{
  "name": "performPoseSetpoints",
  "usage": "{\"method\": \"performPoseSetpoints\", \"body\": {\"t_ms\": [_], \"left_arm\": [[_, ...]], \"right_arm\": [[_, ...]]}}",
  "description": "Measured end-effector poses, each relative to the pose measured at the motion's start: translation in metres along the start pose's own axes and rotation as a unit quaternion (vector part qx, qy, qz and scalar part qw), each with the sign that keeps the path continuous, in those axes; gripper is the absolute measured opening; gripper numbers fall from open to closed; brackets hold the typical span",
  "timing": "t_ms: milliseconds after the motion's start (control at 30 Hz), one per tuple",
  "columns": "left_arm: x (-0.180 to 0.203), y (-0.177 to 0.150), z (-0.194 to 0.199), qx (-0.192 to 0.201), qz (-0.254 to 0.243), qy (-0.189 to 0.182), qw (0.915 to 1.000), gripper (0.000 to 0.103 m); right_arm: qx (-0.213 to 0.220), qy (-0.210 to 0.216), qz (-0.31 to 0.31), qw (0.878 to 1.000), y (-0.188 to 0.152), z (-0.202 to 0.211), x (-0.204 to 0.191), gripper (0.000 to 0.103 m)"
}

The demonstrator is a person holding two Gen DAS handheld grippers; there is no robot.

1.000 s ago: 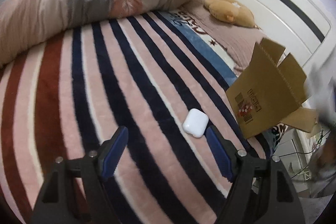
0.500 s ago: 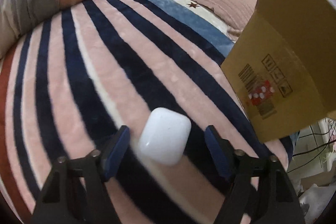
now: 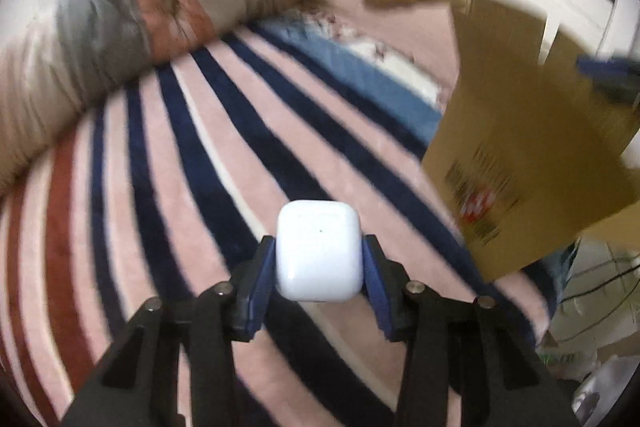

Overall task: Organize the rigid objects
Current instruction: 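Grasp the white earbud case with the left gripper and drop it into the box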

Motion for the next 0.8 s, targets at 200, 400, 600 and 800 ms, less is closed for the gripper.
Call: {"method": "performPoseSetpoints", "body": {"t_ms": [200, 400, 600, 800], "left_arm": [[0.039, 0.063, 0.077, 0.068, -0.047, -0.022, 0.9963, 0.040], [0.117, 0.096, 0.067, 0.020, -0.093, -0.108, 0.9896, 0.040], [0.158, 0.086, 0.024, -0.061, -0.113, -0.133, 0.9827, 0.040], [0.157, 0.089, 0.020, -0.060, -0.107, -0.130, 0.9840, 0.074]], "right_arm": [[0.014, 0.011, 0.015, 1.000, -0.002, 0.012, -0.004, 0.047], [0.023, 0.011, 0.022, 0.999, -0.009, 0.021, -0.003, 0.047], [0.020, 0.000, 0.035, 0.999, -0.015, 0.026, -0.001, 0.048], [0.022, -0.003, 0.040, 0.999, -0.016, 0.027, 0.000, 0.051]]}}
Point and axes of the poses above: each gripper's, at about its wrist camera, not at the fingertips, and z roughly against the way its jaws point, x to its right, y to its top, the point moved 7 cm from there along -z, roughly the way its jaws point, and after that the axes turned 5 degrees about -y, right-handed, at the moved point
